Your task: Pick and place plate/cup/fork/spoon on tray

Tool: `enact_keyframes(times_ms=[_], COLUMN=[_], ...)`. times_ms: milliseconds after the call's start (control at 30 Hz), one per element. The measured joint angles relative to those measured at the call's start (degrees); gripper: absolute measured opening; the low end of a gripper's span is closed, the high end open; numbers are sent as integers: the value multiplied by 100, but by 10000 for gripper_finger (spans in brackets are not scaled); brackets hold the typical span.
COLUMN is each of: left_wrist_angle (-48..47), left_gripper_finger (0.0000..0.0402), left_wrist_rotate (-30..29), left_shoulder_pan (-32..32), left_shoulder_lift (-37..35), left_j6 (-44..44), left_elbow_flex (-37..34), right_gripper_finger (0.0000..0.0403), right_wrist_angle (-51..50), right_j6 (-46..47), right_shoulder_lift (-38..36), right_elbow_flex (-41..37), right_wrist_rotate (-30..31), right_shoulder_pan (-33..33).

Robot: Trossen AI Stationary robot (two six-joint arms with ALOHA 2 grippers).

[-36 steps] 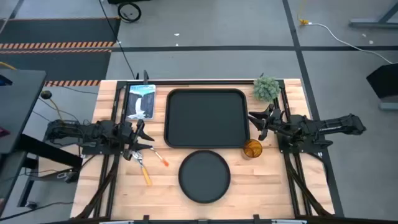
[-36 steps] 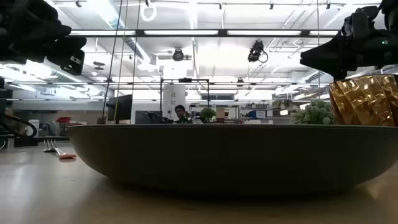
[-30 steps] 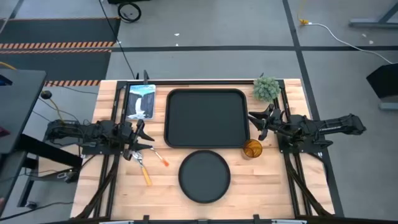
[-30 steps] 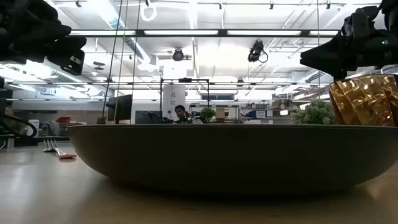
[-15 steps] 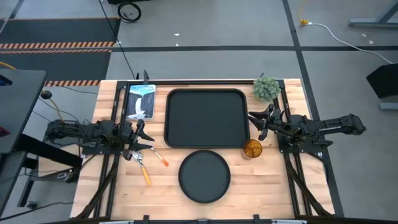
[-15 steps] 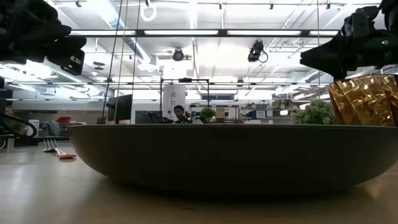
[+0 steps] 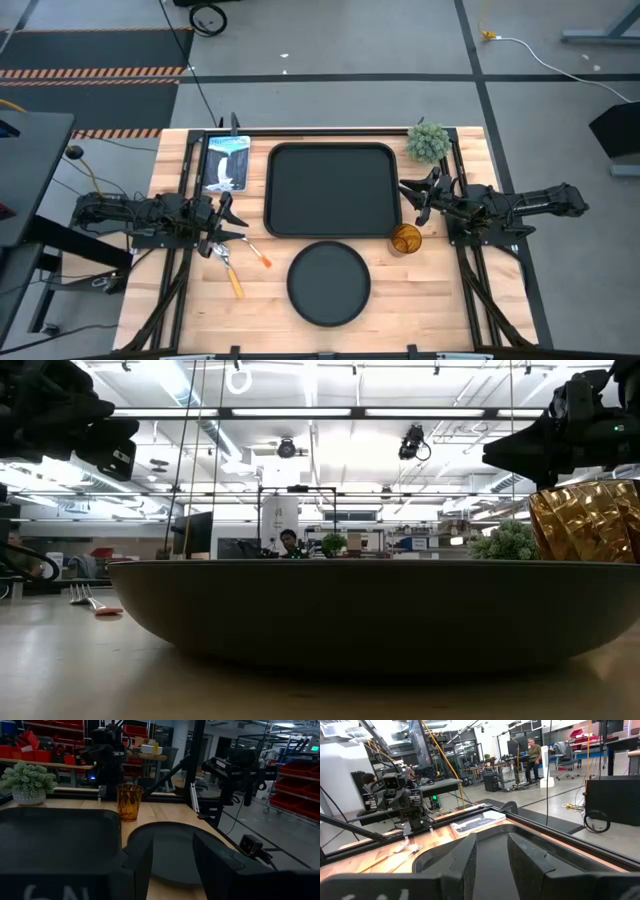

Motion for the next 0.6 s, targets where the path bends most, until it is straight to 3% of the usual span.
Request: enact_keyframes(times_ms=[600], left_wrist_angle=[96], left_gripper_finger=[146], left_wrist_rotate=[0], left_shoulder_pan=[0], left_shoulder_lift=[0], left_j6=[0], left_elbow_flex=[-2], right_gripper_finger=[116], right_wrist_angle=[0], right_j6=[-1], right_shoulder_lift=[0], right_elbow_flex=[0], right_wrist_rotate=[0], right_shoulder_pan=[1])
